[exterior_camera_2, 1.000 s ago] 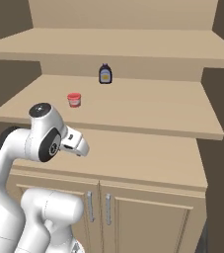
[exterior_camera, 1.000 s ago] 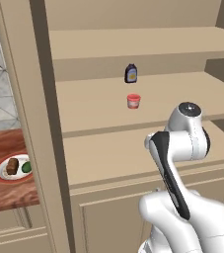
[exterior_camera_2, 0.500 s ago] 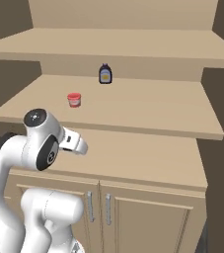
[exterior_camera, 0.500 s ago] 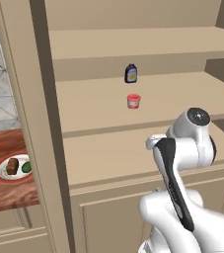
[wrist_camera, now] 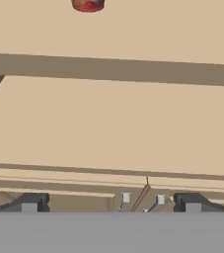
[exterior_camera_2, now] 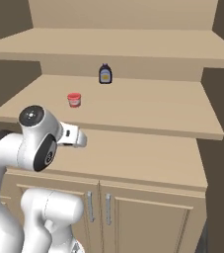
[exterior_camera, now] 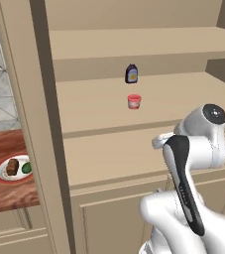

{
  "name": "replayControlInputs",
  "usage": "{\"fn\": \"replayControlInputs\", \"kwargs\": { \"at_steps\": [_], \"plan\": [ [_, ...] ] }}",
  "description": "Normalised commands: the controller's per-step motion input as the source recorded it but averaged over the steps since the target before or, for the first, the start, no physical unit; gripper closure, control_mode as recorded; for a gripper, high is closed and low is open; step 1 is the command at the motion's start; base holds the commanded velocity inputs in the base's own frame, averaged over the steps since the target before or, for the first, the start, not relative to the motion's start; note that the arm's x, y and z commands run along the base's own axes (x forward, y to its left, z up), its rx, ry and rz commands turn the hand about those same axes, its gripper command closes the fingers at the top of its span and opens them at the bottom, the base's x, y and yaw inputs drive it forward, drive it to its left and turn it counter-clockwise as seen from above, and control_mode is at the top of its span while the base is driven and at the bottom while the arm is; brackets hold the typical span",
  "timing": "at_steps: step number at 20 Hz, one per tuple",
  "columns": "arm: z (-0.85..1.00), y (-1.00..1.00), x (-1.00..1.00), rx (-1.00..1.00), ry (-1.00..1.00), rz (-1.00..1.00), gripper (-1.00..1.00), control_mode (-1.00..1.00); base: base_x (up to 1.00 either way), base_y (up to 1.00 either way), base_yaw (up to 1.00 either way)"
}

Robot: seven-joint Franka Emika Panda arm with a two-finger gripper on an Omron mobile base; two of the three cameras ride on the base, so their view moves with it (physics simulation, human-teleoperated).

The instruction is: Pick the avocado and bread from the counter and place them on the plate. Then pick the jam from the cabinet and place it next to the plate. Lastly close the cabinet door.

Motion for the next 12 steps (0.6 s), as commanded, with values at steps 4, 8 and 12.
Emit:
{"fn": "replayControlInputs", "kwargs": {
  "at_steps": [4, 8, 12],
  "plan": [
    [0.14, 0.08, -0.07, -0.15, 0.00, 0.09, -1.00, -1.00, 0.00, 0.00, 0.00],
    [0.07, 0.11, -0.07, -0.13, 0.00, 0.01, -1.00, -1.00, 0.00, 0.00, 0.00],
    [0.06, 0.11, 0.00, -0.06, -0.02, 0.00, -1.00, -1.00, 0.00, 0.00, 0.00]
  ]
}}
